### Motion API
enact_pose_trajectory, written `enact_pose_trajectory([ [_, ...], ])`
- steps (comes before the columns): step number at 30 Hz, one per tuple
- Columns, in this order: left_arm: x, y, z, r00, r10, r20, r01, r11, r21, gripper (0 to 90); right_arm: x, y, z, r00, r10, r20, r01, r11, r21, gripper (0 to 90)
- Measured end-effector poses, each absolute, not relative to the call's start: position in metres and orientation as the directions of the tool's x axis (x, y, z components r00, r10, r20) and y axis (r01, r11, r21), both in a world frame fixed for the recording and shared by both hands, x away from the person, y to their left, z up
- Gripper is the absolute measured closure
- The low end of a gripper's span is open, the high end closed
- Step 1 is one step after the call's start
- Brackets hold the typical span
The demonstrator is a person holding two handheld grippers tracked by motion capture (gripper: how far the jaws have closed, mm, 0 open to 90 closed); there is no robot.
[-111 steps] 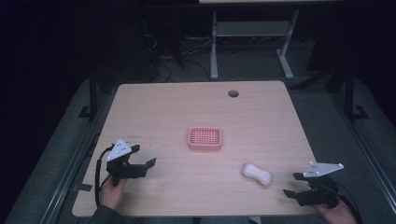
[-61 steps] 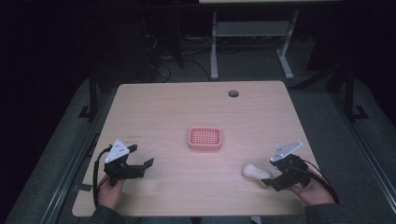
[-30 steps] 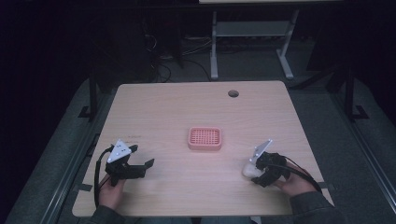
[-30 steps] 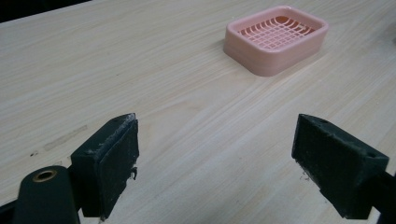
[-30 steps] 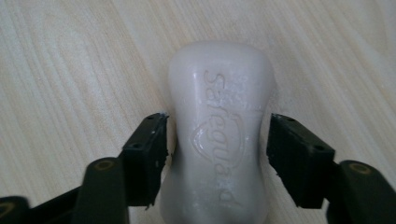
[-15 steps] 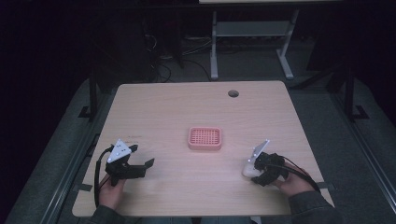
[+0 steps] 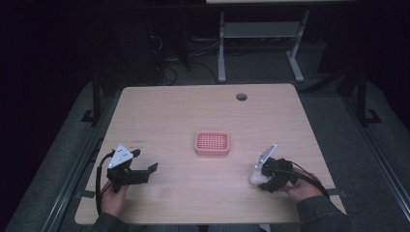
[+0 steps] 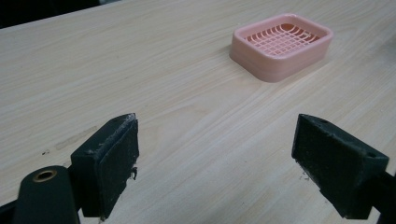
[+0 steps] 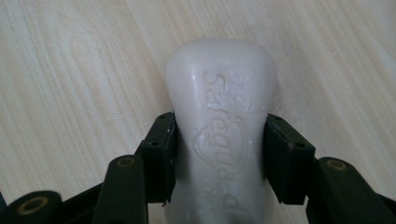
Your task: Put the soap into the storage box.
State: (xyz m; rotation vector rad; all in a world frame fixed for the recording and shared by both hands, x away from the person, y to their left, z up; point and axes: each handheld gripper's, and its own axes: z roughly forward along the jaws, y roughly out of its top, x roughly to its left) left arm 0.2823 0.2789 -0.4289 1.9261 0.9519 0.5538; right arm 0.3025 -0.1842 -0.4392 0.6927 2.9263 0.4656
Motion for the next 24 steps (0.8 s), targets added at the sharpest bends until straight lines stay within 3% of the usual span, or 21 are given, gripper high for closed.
enact_pose_trajectory([
  [24, 0.283, 0.281, -0.430, 0.590, 0.807, 0.001, 0.406, -0.299, 0.864, 14.6, 0.328, -0.167, -0.412, -0.911, 0.412, -0.022, 0.377, 0.852, 0.363, 49.1],
])
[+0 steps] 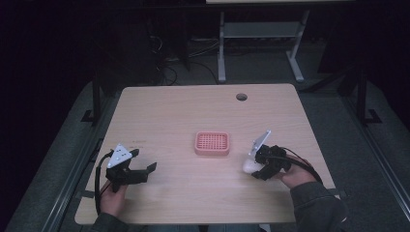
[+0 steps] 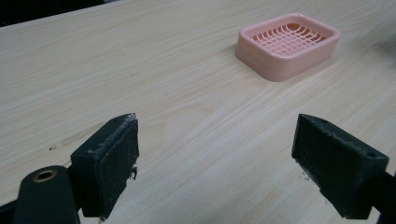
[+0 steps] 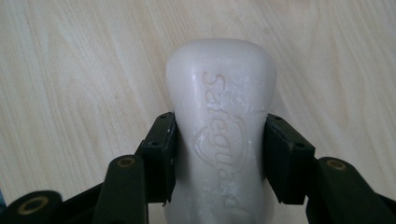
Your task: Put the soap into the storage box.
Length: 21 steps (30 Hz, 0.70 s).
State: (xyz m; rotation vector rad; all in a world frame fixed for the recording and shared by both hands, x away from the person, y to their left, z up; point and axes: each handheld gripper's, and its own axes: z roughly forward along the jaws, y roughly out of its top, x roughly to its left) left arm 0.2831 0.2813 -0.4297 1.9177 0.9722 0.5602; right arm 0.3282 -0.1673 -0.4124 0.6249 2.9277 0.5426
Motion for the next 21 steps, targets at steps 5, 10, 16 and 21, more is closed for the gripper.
enact_pose_trajectory([
  [5, 0.283, 0.281, -0.430, 0.590, 0.807, 0.001, 0.406, -0.297, 0.864, 14.6, 0.334, -0.164, -0.409, -0.916, 0.401, -0.023, 0.365, 0.854, 0.371, 49.1],
  [10, 0.284, 0.281, -0.430, 0.594, 0.804, 0.004, 0.408, -0.306, 0.860, 14.6, 0.340, -0.157, -0.405, -0.921, 0.389, -0.014, 0.357, 0.857, 0.373, 49.1],
  [16, 0.283, 0.281, -0.430, 0.593, 0.805, 0.008, 0.405, -0.307, 0.861, 14.6, 0.350, -0.150, -0.402, -0.927, 0.376, -0.009, 0.344, 0.858, 0.381, 49.1],
  [21, 0.284, 0.281, -0.430, 0.591, 0.807, 0.006, 0.414, -0.310, 0.856, 14.6, 0.356, -0.143, -0.400, -0.931, 0.365, -0.009, 0.334, 0.862, 0.382, 49.1],
])
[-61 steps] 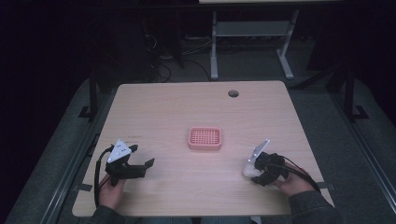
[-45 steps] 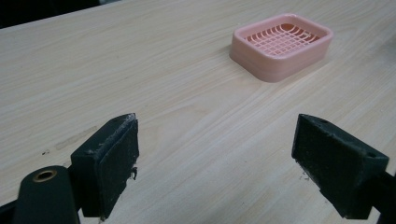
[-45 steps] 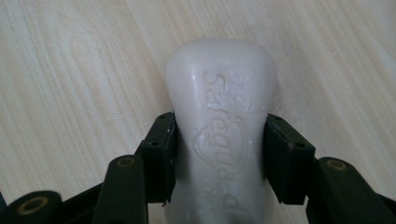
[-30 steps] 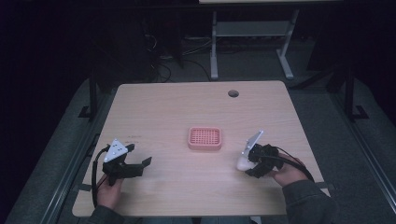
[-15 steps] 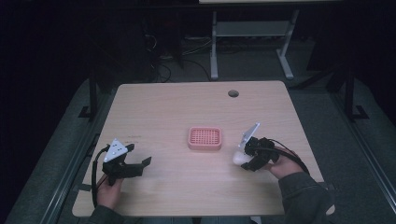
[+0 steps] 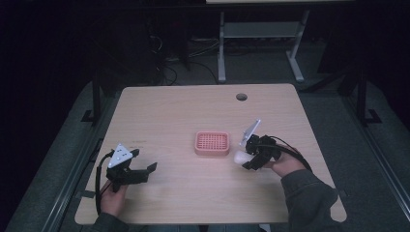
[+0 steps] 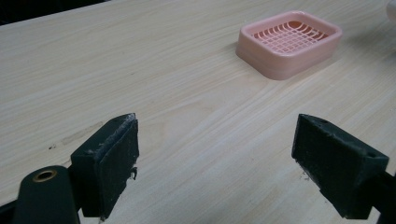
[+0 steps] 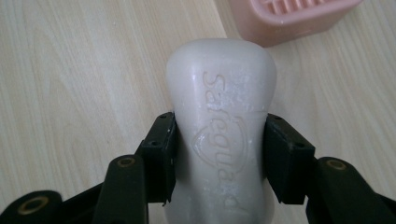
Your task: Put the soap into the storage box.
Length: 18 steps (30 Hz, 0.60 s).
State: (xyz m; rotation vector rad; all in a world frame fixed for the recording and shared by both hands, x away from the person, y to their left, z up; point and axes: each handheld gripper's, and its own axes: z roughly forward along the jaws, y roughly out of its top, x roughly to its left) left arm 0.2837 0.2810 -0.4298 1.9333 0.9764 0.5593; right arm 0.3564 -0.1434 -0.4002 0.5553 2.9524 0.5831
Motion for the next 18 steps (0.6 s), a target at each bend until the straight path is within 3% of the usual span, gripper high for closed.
enact_pose_trajectory([
  [18, 0.284, 0.281, -0.430, 0.585, 0.811, 0.007, 0.411, -0.304, 0.859, 14.6, 0.383, -0.118, -0.392, -0.943, 0.332, -0.009, 0.306, 0.878, 0.369, 49.1],
])
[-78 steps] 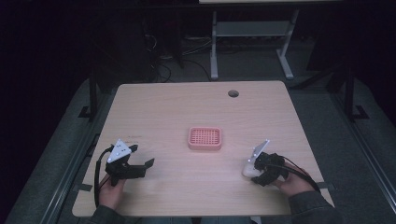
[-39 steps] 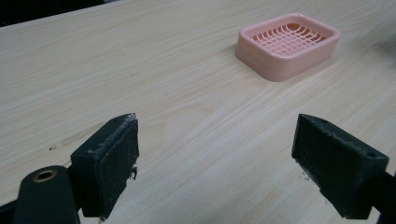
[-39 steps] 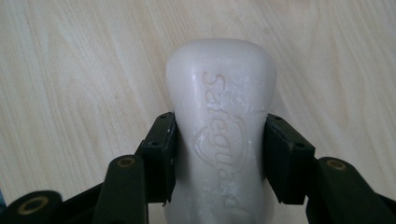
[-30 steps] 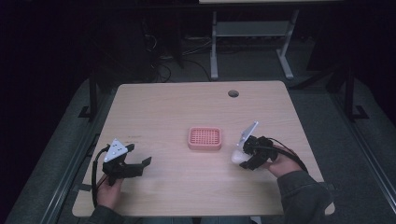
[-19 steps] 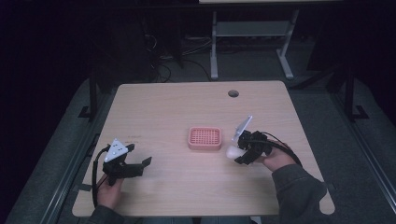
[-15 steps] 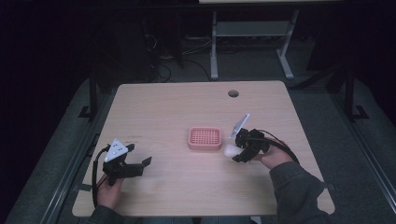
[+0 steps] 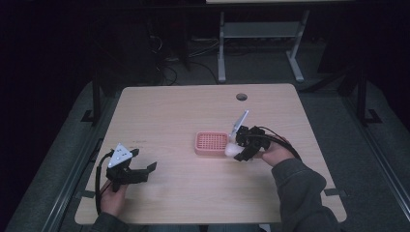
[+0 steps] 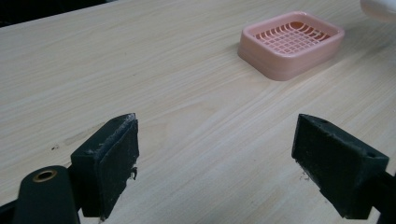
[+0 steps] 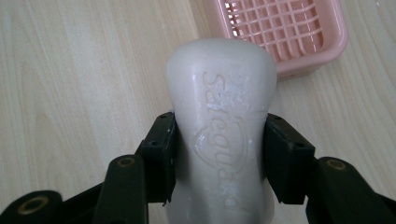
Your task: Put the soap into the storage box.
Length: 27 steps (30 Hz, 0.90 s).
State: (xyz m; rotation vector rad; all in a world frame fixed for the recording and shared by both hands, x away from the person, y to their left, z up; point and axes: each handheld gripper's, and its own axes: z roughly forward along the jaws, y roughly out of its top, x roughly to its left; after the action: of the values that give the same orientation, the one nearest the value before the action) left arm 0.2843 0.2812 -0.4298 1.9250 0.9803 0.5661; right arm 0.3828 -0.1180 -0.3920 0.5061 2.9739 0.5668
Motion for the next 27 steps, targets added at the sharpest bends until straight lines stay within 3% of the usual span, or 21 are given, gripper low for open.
enact_pose_trajectory([
  [27, 0.285, 0.283, -0.430, 0.582, 0.813, -0.006, 0.418, -0.292, 0.860, 14.6, 0.417, -0.074, -0.396, -0.961, 0.276, 0.004, 0.259, 0.897, 0.358, 49.1],
])
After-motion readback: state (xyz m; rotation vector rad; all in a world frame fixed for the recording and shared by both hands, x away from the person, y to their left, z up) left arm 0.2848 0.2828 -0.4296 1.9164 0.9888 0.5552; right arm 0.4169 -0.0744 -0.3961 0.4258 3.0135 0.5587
